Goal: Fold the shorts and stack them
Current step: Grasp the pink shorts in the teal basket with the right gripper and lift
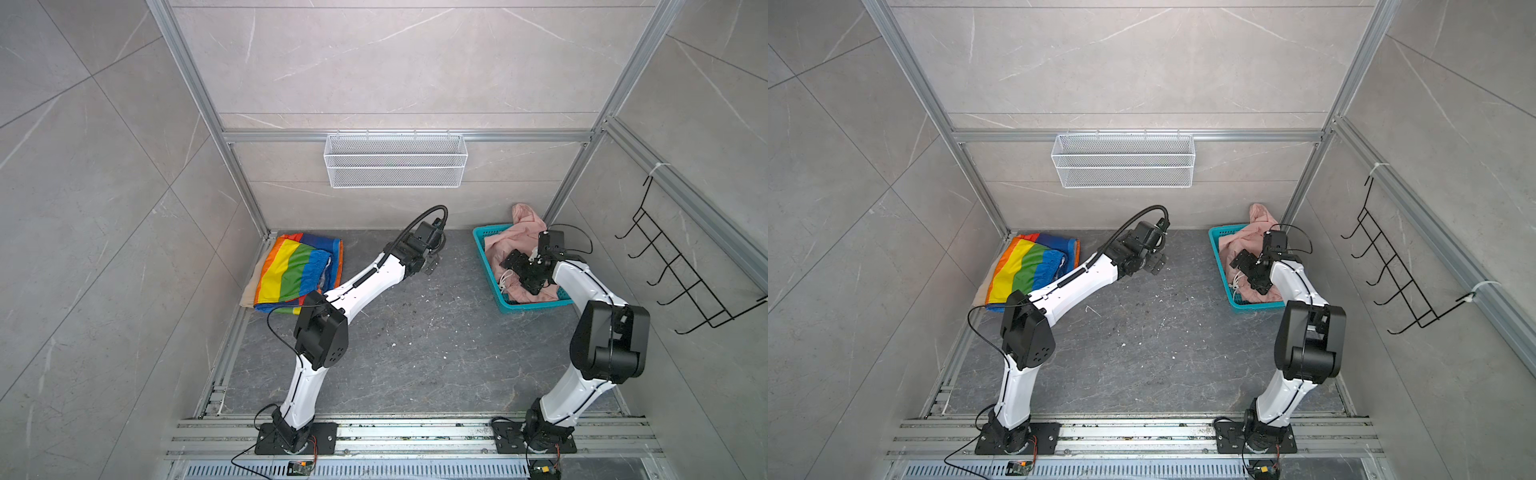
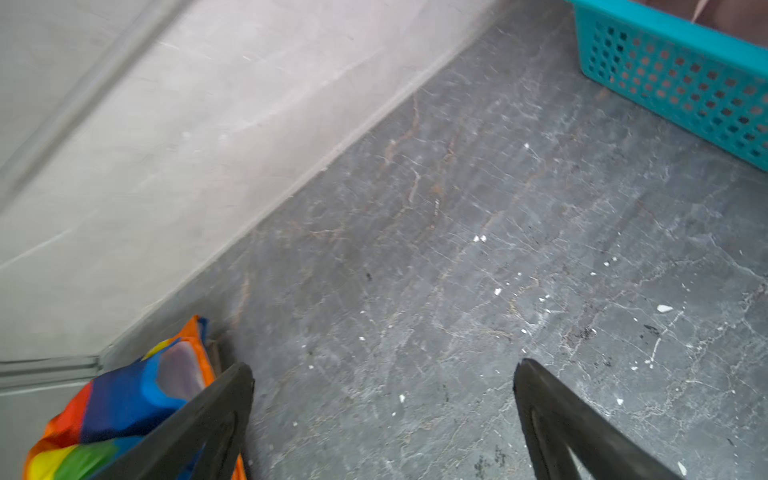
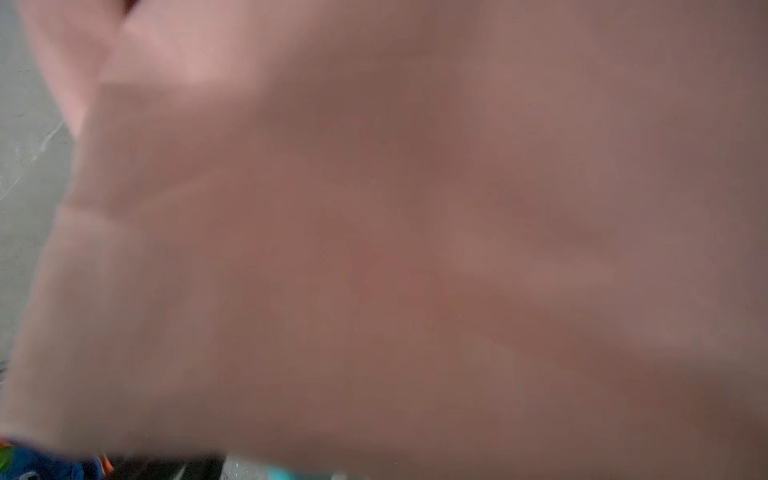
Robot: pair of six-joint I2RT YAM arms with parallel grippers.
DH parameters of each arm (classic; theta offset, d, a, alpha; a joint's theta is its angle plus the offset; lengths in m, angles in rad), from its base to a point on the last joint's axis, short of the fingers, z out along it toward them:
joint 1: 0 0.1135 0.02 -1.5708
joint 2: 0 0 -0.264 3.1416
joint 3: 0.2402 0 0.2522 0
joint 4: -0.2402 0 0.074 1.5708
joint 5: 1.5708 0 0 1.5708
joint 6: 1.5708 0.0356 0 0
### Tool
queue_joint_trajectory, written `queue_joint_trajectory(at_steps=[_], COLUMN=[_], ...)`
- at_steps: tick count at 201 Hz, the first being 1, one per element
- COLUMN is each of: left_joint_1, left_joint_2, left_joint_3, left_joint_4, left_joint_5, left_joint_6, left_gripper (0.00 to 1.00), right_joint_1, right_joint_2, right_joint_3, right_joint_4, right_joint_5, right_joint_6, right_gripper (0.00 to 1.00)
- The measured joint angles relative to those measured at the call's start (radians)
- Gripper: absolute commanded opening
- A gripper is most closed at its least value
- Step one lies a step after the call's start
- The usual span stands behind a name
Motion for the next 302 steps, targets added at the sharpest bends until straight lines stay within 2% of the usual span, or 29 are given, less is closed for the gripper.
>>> queue_joint_trajectory(at_steps=[30,52,67,90,100,108,140,186,247,270,287,302], left_joint_1=[0.002,0.002,0.002,0.002,0.002,0.002,0.002,0.002,0.022,0.075,0.156,0.240], left_joint_2=[0.024,0.024,0.024,0.024,0.024,0.024,0.024,0.019,-0.087,-0.181,-0.300,-0.402], left_joint_3=[-0.002,-0.009,-0.019,-0.021,-0.021,-0.021,-0.021,-0.013,-0.013,-0.036,-0.136,-0.243], left_joint_4=[-0.031,-0.040,-0.042,-0.049,-0.049,-0.050,-0.050,-0.057,-0.097,-0.090,-0.046,-0.015], left_joint_5=[0.060,0.100,0.126,0.164,0.178,0.188,0.206,0.220,0.258,0.314,0.379,0.432], left_joint_6=[-0.029,-0.054,-0.070,-0.092,-0.100,-0.106,-0.113,-0.125,-0.183,-0.248,-0.318,-0.387], left_gripper=[1.00,1.00,1.00,1.00,1.00,1.00,1.00,1.00,1.00,1.00,1.00,1.00], right_joint_1=[-0.003,-0.005,-0.006,-0.010,-0.013,-0.018,-0.030,-0.032,-0.018,0.085,0.237,0.373], right_joint_2=[0.108,0.143,0.160,0.193,0.198,0.198,0.159,-0.043,-0.181,-0.203,-0.223,-0.244], right_joint_3=[0.087,0.097,0.100,0.133,0.136,0.136,0.136,0.152,0.398,0.546,0.640,0.656], right_joint_4=[0.022,0.049,0.060,0.064,0.075,0.082,0.084,0.060,-0.005,-0.021,-0.023,-0.012], right_joint_5=[0.004,0.009,0.013,0.026,0.023,0.016,0.004,-0.004,-0.107,-0.129,-0.133,-0.153], right_joint_6=[0.013,0.029,0.034,0.028,0.027,0.023,0.015,0.000,0.060,0.083,0.093,0.103], right_gripper=[0.96,0.89,0.67,0.16,0.05,0.00,0.00,0.00,0.00,0.00,0.00,0.00])
